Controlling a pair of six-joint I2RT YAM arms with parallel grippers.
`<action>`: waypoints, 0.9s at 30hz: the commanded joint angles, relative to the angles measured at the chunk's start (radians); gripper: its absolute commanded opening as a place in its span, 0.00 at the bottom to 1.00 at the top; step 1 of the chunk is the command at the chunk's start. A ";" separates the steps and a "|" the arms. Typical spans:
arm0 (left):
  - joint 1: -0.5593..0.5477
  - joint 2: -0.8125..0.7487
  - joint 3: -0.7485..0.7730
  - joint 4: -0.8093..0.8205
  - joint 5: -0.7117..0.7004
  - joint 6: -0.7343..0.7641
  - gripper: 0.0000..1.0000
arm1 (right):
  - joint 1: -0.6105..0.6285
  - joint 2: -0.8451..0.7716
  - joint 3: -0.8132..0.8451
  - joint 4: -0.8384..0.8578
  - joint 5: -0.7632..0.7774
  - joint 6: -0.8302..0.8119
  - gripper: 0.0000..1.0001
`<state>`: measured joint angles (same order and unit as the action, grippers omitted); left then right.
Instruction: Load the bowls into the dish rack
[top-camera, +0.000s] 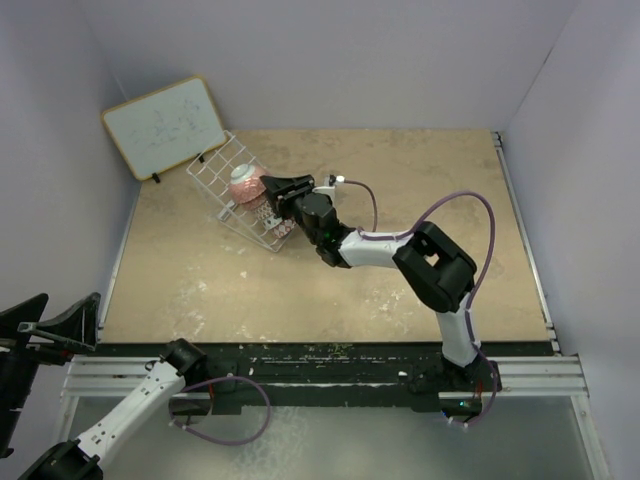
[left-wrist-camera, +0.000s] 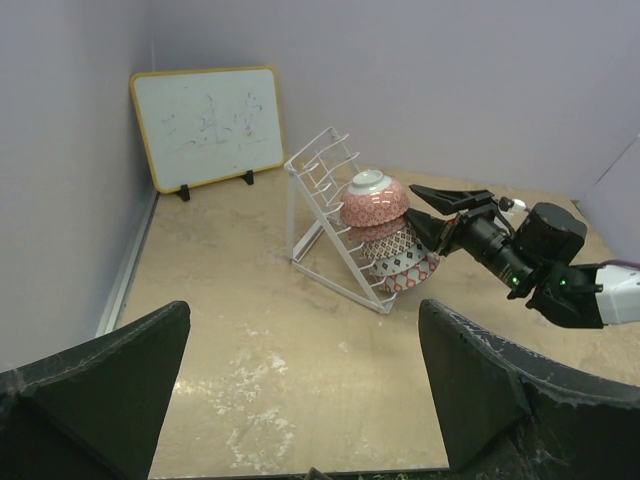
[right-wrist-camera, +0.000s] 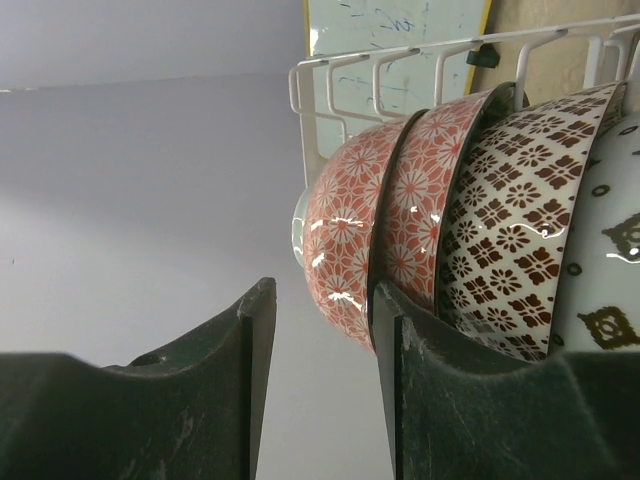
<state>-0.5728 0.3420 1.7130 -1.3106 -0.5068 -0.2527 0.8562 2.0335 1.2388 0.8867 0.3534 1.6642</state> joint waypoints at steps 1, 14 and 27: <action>-0.007 -0.005 0.008 0.014 -0.013 -0.014 0.99 | -0.006 -0.051 -0.013 -0.026 0.041 -0.036 0.46; -0.008 -0.009 0.000 0.013 -0.012 -0.018 0.99 | -0.006 -0.087 -0.050 -0.045 0.047 -0.054 0.47; -0.008 -0.007 -0.001 0.014 -0.017 -0.015 0.99 | -0.008 -0.134 -0.043 0.027 0.025 -0.163 0.47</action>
<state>-0.5774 0.3332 1.7130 -1.3109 -0.5102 -0.2691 0.8551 1.9835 1.1893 0.8440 0.3573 1.5814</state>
